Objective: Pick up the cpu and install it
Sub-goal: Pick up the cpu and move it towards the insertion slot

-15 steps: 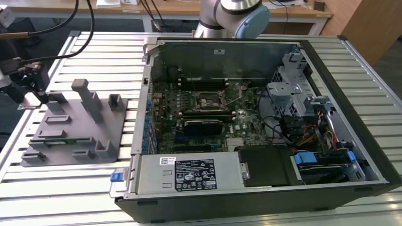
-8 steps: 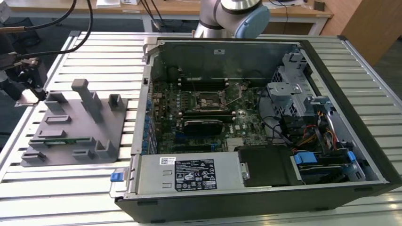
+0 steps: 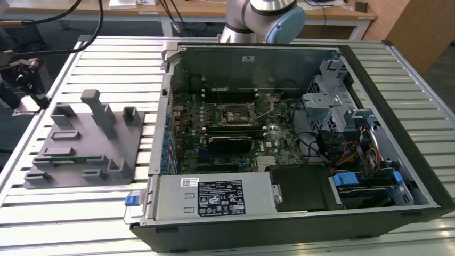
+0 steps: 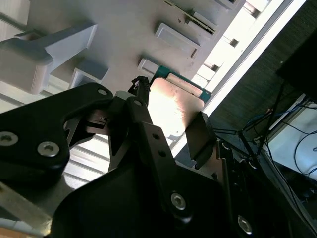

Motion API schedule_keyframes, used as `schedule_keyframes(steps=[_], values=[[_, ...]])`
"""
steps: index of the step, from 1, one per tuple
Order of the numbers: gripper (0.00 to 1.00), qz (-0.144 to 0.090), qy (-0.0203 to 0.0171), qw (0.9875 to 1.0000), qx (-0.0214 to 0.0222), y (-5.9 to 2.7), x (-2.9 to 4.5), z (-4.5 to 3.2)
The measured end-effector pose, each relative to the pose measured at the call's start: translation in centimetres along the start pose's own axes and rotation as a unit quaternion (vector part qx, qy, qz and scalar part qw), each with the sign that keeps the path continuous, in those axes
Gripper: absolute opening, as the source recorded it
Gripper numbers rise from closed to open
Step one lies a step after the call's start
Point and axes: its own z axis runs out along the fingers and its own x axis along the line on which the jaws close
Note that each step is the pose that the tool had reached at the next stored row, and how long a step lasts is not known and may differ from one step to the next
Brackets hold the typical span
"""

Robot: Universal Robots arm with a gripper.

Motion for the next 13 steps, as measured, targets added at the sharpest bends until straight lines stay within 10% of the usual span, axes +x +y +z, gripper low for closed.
schedule_keyframes(steps=[13], values=[[0.54,0.000,0.0000,1.0000,0.0000,0.32,0.00,-1.51]])
